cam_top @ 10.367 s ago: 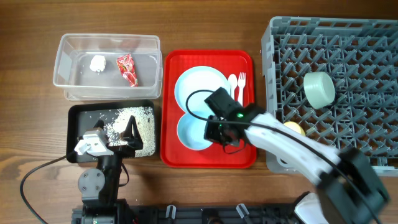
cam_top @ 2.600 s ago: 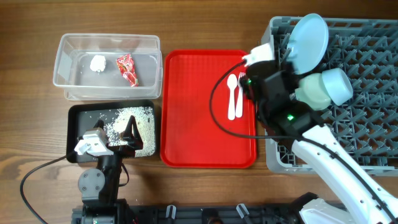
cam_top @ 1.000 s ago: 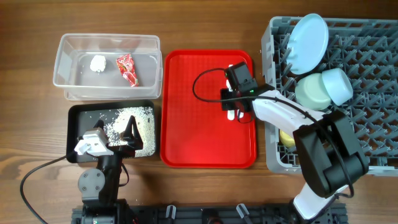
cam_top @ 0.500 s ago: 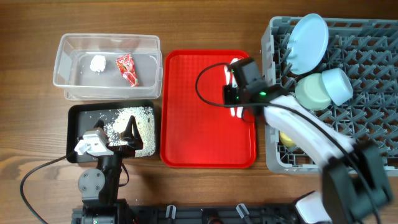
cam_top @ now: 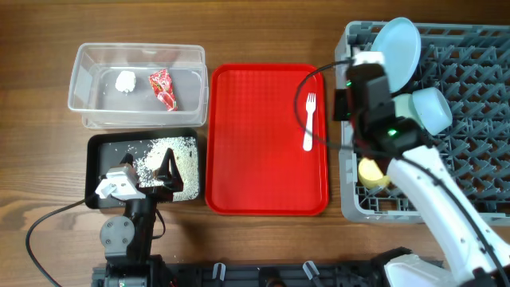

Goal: Sort waste into correct bins and load items into the dishwasher rack
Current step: 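Carry the white spoon to the rack and drop it in, then reach the right gripper back and grasp the white fork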

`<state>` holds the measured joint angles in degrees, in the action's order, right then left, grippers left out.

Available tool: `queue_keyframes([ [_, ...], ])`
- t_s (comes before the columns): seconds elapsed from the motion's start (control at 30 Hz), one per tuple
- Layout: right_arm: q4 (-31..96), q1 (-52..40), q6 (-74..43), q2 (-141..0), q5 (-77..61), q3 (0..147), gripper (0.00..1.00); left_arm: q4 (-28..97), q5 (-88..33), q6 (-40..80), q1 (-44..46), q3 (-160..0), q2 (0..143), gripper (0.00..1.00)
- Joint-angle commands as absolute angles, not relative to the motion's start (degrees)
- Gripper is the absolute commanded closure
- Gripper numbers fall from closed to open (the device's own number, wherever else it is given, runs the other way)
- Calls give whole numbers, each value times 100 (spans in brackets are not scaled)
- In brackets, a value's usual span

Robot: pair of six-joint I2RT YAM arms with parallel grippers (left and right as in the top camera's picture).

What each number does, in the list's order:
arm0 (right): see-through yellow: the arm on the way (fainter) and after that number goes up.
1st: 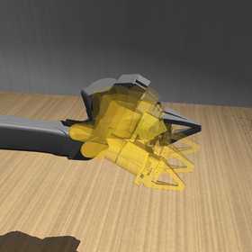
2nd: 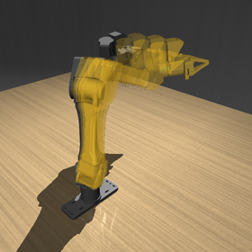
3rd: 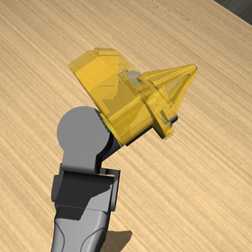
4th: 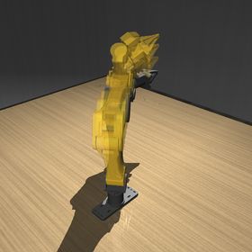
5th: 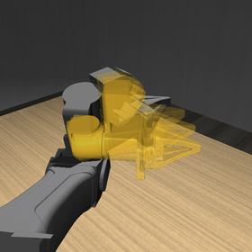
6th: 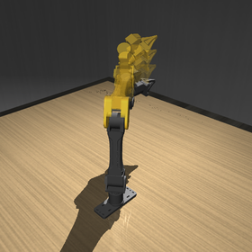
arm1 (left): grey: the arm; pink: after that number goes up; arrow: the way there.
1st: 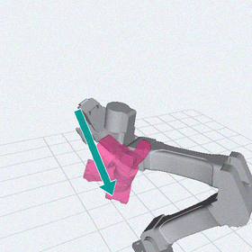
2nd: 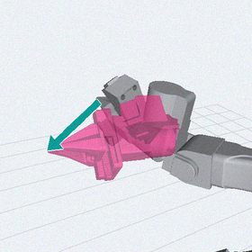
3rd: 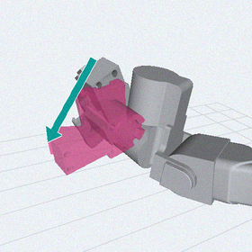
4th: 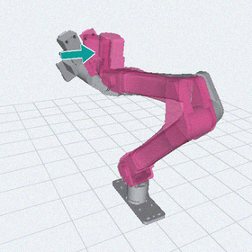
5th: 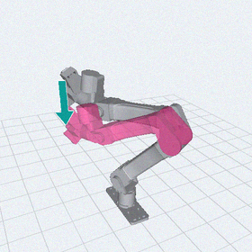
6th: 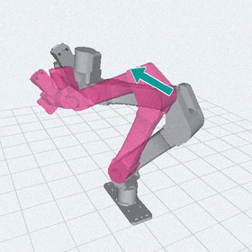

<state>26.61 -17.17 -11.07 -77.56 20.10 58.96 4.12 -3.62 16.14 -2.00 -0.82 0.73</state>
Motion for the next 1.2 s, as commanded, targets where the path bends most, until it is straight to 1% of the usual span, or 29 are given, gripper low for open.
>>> queue_keyframes([
  [0.0, 2657, -1278, -893, -8167, 2191, 5881, 96, 399, -449, 1540, -242, -32, 16, 0],
  [0.13, 2689, -1085, -429, -8436, 1448, 5881, 95, 399, -447, 1540, -242, -32, 16, 0],
  [0.17, 2716, -1085, -342, -8493, 1400, 5881, 85, 399, -449, 1540, -242, -32, 16, 0],
  [0.23, 2799, -1107, -305, -8578, 1426, 5881, 54, 399, -447, 1540, -242, -32, 16, 0],
  [0.3, 2856, -1142, -395, -8552, 1400, 5883, 49, 399, -449, 1540, -242, -32, 16, 0],
  [0.37, 2851, -1256, -467, -8420, 1326, 5889, 38, 399, -449, 1540, -242, -32, 16, 0],
  [0.53, 2827, -1739, -493, -7944, 642, 5905, 35, 399, -449, 1540, -242, -32, 16, 0],
  [0.7, 2882, -2392, -1197, -8053, 523, 5902, 35, 399, -449, 1540, -242, -32, 16, 0],
  [0.8, 2862, -2639, -1540, -8405, 523, 5902, 36, 399, -447, 1540, -242, -32, 16, 0],
  [1.0, 2740, -2790, -1682, -9467, 565, 5902, 36, 399, -449, 1540, -242, -32, 16, 0],
  [1.07, 2622, -2775, -2001, -9900, 996, 5902, 36, 399, -449, 1540, -242, -32, 16, 0],
  [1.17, 2327, -2762, -2036, -10213, 1347, 5902, 34, 399, -447, 1540, -242, -32, 16, 0],
])
